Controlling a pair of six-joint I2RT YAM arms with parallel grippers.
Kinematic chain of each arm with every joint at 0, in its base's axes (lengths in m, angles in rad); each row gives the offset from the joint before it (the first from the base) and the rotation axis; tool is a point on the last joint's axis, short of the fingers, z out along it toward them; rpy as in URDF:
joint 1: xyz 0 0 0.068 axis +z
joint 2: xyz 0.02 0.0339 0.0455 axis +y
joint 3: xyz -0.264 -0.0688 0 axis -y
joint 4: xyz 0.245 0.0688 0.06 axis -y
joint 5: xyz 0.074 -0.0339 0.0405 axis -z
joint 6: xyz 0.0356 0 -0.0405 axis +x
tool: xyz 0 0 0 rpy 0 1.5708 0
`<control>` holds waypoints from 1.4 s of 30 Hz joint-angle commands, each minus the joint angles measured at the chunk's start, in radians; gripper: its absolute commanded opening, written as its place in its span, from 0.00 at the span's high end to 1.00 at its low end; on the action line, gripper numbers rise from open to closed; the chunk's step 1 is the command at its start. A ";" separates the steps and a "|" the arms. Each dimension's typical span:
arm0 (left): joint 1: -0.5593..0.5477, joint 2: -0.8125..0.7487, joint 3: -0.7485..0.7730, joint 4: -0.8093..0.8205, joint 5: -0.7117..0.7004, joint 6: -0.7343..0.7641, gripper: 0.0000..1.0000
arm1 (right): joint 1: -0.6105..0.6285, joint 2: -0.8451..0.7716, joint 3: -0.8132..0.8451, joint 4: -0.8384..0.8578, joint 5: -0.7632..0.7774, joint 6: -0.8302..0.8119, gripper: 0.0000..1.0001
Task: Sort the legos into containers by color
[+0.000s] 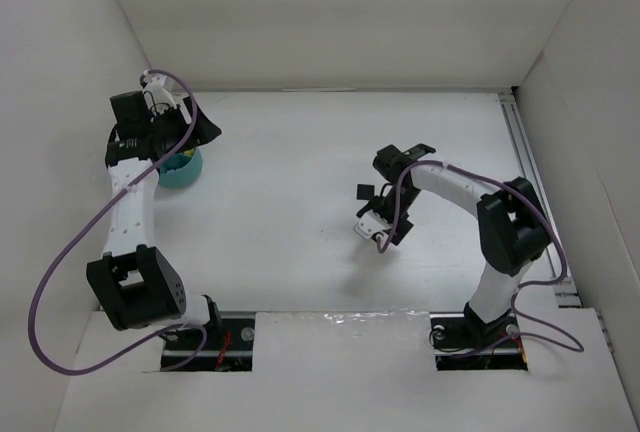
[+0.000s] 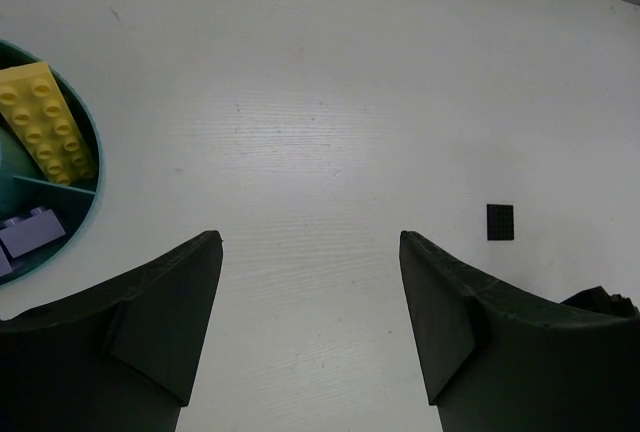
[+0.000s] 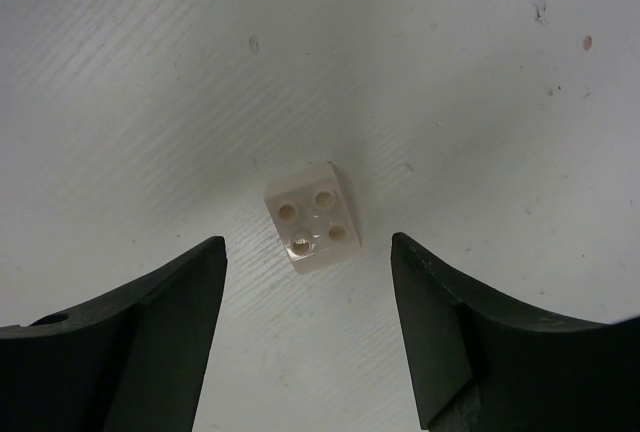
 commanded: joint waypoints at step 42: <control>-0.042 -0.141 -0.190 0.032 0.394 -0.019 0.31 | 0.090 -0.034 0.243 0.971 -0.318 1.184 0.92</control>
